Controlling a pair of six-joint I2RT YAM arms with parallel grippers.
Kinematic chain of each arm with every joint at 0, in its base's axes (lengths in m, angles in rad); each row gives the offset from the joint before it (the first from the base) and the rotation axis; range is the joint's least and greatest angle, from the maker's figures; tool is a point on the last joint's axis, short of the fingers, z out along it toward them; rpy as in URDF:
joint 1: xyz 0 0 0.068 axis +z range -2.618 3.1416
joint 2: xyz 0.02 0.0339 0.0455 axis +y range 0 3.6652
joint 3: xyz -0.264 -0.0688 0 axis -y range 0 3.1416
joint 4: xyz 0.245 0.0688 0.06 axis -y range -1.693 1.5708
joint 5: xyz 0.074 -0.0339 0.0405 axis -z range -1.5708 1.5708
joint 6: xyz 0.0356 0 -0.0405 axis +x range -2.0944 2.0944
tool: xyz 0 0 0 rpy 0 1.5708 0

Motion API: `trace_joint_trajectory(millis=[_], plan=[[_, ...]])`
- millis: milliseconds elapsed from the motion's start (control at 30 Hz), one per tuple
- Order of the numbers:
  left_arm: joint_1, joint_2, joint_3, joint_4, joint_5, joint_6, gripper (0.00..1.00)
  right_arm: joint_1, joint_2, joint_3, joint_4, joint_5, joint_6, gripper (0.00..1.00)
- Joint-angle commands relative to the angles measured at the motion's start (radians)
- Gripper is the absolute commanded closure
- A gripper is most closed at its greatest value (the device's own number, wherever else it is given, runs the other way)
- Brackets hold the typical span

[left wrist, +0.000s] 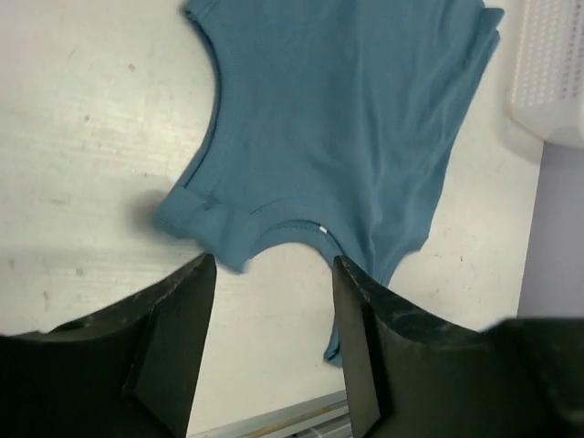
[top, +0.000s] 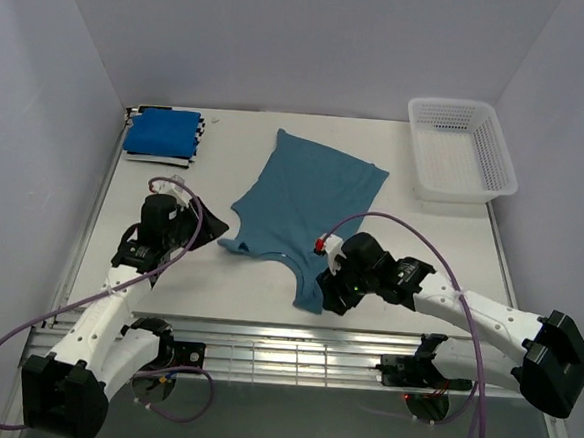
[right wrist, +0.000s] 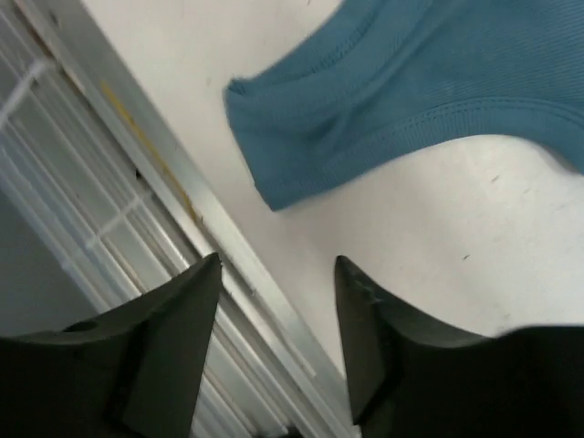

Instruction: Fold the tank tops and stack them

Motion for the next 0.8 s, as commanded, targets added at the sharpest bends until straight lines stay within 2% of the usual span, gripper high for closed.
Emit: trace_joint_trajectory(millis=[0, 33, 67, 200, 300, 333, 400, 467, 533, 600, 767], plan=[[-0.004, -0.125, -0.005, -0.153, -0.042, -0.07, 0.32, 0.096, -0.061, 0.018, -0.081, 0.108, 0.205, 0.39], [-0.004, -0.151, 0.022, -0.191, -0.081, -0.07, 0.03, 0.099, -0.061, 0.038, -0.11, 0.114, 0.211, 0.16], [-0.004, -0.157, 0.047, -0.252, -0.116, -0.07, 0.02, 0.098, -0.062, 0.09, -0.13, 0.117, 0.217, 0.08], [-0.004, -0.133, 0.161, -0.315, -0.162, -0.087, 0.02, 0.098, -0.064, 0.222, -0.175, 0.154, 0.237, 0.1], [-0.004, -0.088, 0.175, -0.28, -0.095, -0.118, 0.02, 0.093, -0.045, 0.303, -0.181, 0.291, 0.262, 0.1], [-0.007, -0.073, 0.165, -0.251, -0.024, -0.118, 0.02, 0.072, -0.039, 0.32, -0.179, 0.318, 0.268, 0.1], [-0.016, -0.016, 0.132, -0.173, 0.008, -0.141, 0.02, 0.024, -0.012, 0.36, -0.178, 0.344, 0.276, 0.1], [-0.044, 0.062, 0.121, -0.107, 0.038, -0.155, 0.02, -0.091, 0.02, 0.409, -0.164, 0.303, 0.257, 0.1], [-0.084, 0.12, 0.129, -0.067, 0.029, -0.159, 0.02, -0.215, 0.076, 0.434, -0.129, 0.196, 0.231, 0.1], [-0.104, 0.229, 0.157, -0.015, 0.011, -0.169, 0.02, -0.287, 0.157, 0.451, -0.068, 0.096, 0.184, 0.1], [-0.148, 0.499, 0.283, 0.065, -0.017, -0.155, 0.02, -0.445, 0.408, 0.623, -0.032, 0.018, 0.109, 0.1]])
